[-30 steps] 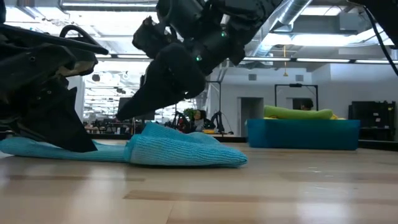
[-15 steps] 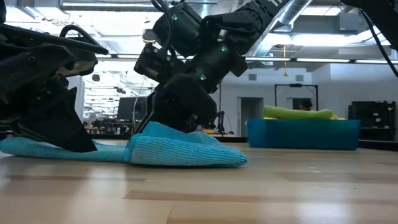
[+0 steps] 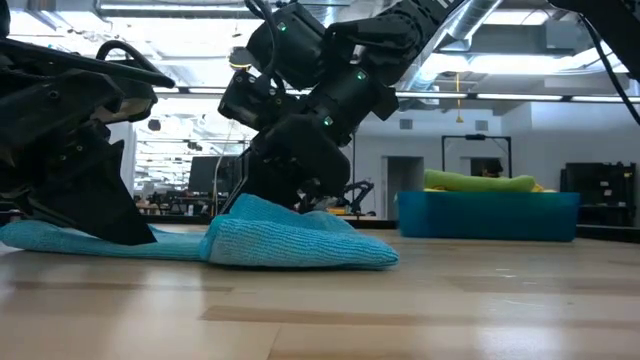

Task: Fold microfiber towels
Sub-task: Fold the blue microfiber cloth

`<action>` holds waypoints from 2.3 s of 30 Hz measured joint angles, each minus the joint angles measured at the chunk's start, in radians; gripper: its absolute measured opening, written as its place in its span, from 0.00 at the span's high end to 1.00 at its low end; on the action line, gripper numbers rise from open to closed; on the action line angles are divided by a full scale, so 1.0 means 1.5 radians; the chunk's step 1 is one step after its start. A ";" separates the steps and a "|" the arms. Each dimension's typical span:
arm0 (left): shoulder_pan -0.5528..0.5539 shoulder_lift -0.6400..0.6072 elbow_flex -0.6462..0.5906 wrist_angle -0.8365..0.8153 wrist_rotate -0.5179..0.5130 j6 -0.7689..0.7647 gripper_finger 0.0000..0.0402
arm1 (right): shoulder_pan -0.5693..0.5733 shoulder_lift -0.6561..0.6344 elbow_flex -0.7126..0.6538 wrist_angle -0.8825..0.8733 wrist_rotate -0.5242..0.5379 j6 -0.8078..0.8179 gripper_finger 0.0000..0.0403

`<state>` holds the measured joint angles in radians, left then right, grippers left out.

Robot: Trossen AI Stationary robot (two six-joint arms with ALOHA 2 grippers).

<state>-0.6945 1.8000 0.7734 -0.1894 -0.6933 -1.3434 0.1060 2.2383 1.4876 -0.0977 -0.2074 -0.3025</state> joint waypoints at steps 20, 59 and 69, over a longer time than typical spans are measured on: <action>0.000 0.000 0.000 -0.001 0.000 0.000 1.00 | -0.056 -0.047 -0.001 -0.112 0.001 0.025 0.96; -0.001 0.000 0.000 -0.001 0.004 0.015 1.00 | -0.045 -0.245 -0.129 -0.150 0.052 0.166 0.59; -0.001 0.001 0.000 0.004 0.002 0.016 1.00 | 0.068 -0.219 -0.237 0.038 0.129 0.232 0.73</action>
<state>-0.6964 1.8008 0.7734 -0.1830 -0.6903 -1.3197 0.2080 1.9102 1.1321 -0.0404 -0.0141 0.0452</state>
